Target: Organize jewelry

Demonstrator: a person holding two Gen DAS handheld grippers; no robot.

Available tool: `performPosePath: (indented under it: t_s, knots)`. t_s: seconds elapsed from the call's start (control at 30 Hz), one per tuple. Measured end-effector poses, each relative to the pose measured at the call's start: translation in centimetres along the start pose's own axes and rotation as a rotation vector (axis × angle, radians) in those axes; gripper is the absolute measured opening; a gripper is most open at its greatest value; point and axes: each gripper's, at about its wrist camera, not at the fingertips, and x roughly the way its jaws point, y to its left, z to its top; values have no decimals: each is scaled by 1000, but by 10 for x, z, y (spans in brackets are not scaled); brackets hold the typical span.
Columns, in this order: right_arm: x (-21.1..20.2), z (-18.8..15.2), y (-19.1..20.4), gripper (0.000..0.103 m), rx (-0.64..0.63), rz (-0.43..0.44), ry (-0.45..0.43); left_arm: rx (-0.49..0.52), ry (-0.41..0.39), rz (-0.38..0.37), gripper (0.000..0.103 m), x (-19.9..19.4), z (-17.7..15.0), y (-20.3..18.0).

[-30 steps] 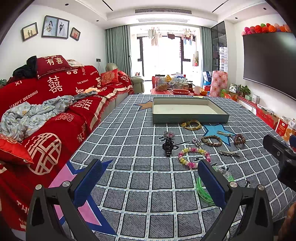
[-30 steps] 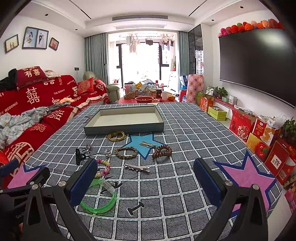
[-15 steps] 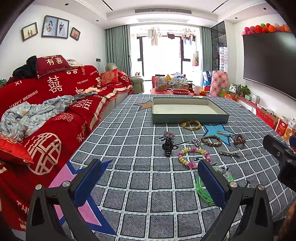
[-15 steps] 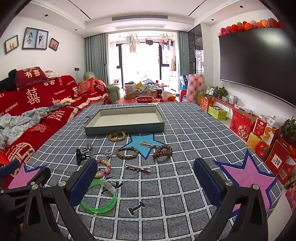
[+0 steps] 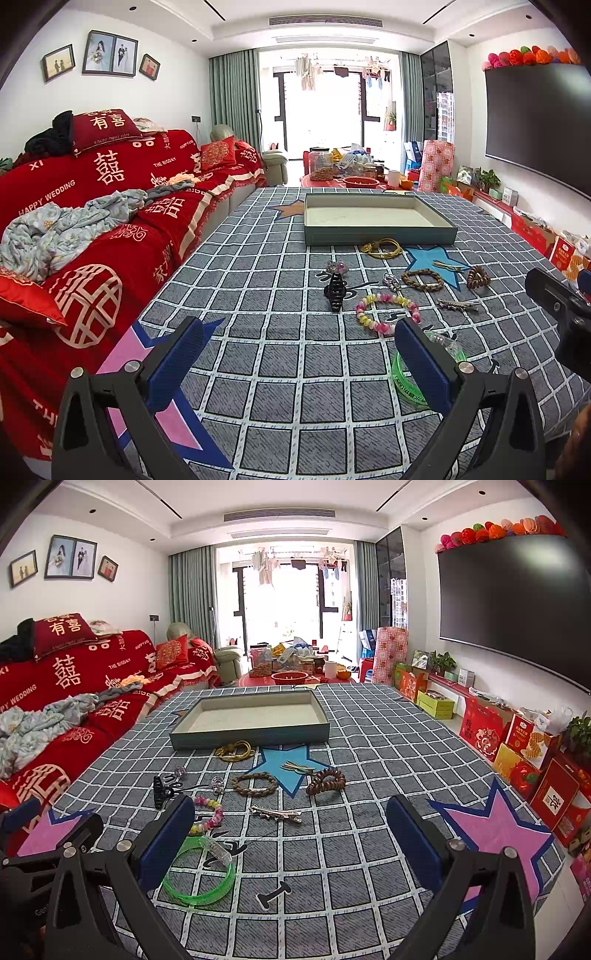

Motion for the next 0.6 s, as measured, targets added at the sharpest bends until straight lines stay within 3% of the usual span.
performPosePath:
  t_s: [0.6]
  knots:
    - [1, -1, 0, 103, 5, 1, 1, 0, 4, 0, 103, 2, -3, -1]
